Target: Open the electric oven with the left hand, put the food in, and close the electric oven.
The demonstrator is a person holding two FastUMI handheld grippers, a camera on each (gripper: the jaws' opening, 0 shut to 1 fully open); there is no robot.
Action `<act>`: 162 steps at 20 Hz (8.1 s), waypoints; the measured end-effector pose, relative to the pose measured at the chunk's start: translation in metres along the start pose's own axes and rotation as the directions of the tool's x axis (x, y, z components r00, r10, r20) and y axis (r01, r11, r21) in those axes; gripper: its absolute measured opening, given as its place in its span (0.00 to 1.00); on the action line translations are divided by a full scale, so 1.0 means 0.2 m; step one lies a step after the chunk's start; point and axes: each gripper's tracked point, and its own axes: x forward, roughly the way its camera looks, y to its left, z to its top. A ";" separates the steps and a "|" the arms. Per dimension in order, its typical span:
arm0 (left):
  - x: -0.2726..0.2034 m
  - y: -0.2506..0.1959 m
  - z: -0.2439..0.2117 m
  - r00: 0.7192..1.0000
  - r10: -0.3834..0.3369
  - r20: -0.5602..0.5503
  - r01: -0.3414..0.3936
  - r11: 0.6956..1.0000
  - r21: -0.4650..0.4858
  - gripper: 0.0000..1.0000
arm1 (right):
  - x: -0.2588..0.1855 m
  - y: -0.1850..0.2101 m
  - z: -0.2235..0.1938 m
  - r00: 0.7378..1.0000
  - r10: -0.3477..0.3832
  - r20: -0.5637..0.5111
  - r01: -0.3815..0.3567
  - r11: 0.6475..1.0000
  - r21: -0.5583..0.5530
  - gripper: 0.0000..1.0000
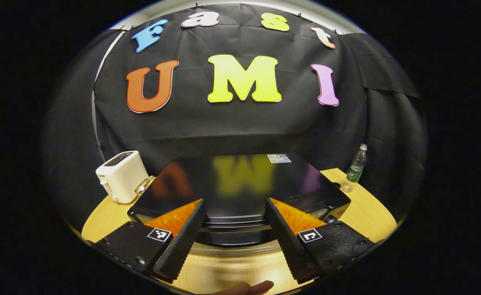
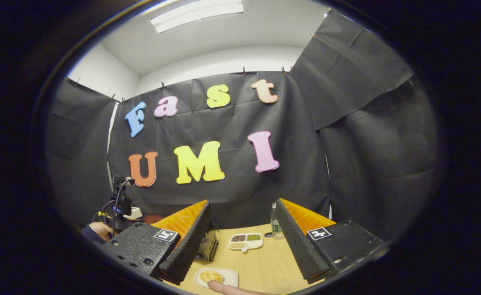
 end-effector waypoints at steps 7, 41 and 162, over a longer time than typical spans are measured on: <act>-0.07 -0.01 -0.04 1.000 -0.001 0.024 0.000 1.000 0.020 0.97 | -0.01 0.02 0.06 0.997 -0.025 0.075 0.026 0.999 -0.018 0.96; -0.58 -0.10 -0.59 0.999 -0.026 -0.038 0.026 1.000 -0.003 0.98 | -0.20 0.11 -0.01 1.000 -0.008 0.028 0.009 0.999 -0.032 0.96; -1.15 0.71 -0.05 0.955 0.128 0.268 -0.088 0.984 -0.157 0.82 | 0.92 1.57 -1.74 0.912 0.018 -0.409 0.178 0.882 0.437 0.96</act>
